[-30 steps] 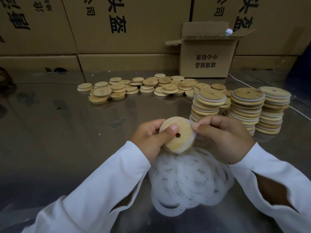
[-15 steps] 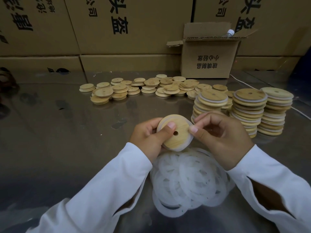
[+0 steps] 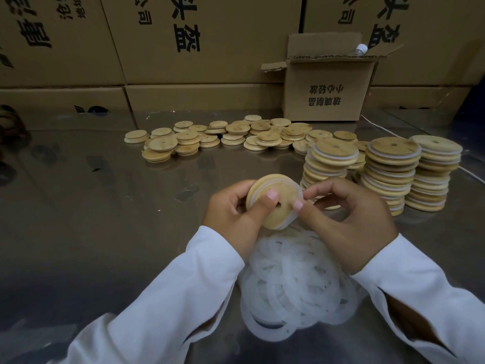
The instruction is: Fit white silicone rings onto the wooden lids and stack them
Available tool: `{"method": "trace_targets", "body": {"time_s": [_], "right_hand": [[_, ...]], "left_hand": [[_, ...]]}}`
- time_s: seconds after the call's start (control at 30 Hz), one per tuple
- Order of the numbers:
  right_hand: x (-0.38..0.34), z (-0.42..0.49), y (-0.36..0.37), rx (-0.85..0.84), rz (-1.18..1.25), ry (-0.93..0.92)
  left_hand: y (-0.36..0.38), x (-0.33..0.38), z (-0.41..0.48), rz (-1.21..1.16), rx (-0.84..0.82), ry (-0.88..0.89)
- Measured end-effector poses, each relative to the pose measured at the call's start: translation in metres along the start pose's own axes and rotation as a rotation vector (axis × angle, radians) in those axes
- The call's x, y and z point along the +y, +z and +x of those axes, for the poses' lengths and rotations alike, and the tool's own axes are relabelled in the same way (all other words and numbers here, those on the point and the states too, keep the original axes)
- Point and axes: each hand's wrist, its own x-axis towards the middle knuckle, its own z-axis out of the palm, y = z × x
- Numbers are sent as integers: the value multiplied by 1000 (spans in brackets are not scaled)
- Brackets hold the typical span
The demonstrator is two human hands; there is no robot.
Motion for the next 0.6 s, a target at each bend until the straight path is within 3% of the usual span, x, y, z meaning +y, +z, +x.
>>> {"method": "trace_targets", "body": {"time_s": [0.6], "right_hand": [[6, 1, -1, -5, -235, -136]], "left_hand": [[3, -5, -1, 137, -71, -69]]}}
